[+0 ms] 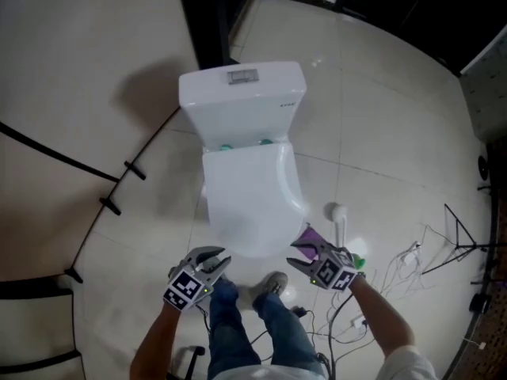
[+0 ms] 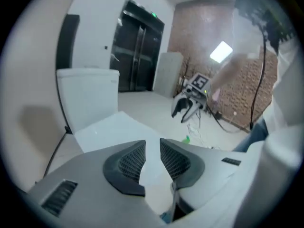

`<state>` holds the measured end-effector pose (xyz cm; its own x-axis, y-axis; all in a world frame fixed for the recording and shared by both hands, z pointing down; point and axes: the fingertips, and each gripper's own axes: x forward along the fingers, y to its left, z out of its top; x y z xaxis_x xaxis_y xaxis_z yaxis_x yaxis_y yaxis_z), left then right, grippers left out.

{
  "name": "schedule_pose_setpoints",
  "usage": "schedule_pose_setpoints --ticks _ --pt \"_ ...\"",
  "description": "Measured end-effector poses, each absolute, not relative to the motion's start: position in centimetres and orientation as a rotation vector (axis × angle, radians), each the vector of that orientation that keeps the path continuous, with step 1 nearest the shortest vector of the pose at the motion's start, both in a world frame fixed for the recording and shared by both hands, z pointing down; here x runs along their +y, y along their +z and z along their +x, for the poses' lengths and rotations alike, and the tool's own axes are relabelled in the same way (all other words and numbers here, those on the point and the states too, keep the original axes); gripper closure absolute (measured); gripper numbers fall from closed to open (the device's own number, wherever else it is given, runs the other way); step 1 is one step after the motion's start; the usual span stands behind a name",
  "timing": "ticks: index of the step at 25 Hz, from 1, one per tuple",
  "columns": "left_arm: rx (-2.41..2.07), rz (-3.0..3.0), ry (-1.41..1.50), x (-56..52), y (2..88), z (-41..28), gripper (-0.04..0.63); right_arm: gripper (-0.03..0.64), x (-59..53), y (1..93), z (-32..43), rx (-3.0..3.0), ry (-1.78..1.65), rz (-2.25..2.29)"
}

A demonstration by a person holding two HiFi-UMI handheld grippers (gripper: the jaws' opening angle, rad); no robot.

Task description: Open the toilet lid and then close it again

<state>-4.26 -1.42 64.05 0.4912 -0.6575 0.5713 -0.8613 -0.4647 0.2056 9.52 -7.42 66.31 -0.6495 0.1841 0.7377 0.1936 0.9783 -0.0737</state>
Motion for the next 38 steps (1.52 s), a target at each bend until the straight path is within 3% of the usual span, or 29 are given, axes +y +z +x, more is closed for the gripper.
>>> schedule_pose_setpoints --ticks 8,14,27,38 --pt "-1.522 2.487 0.327 -4.1 40.5 -4.8 0.508 0.462 -8.7 40.6 7.9 -2.779 0.034 0.102" --pt "-1.648 2.514 0.190 -3.8 31.2 -3.7 0.508 0.462 -7.7 31.1 9.0 -2.968 0.076 0.308" --pt "-1.561 2.679 0.102 -2.0 28.1 1.3 0.508 0.463 -4.7 30.5 10.5 -2.994 0.070 0.412" --pt "-1.587 2.643 0.150 -2.2 29.4 1.3 0.512 0.464 -5.1 30.8 10.4 -2.988 0.062 0.380"
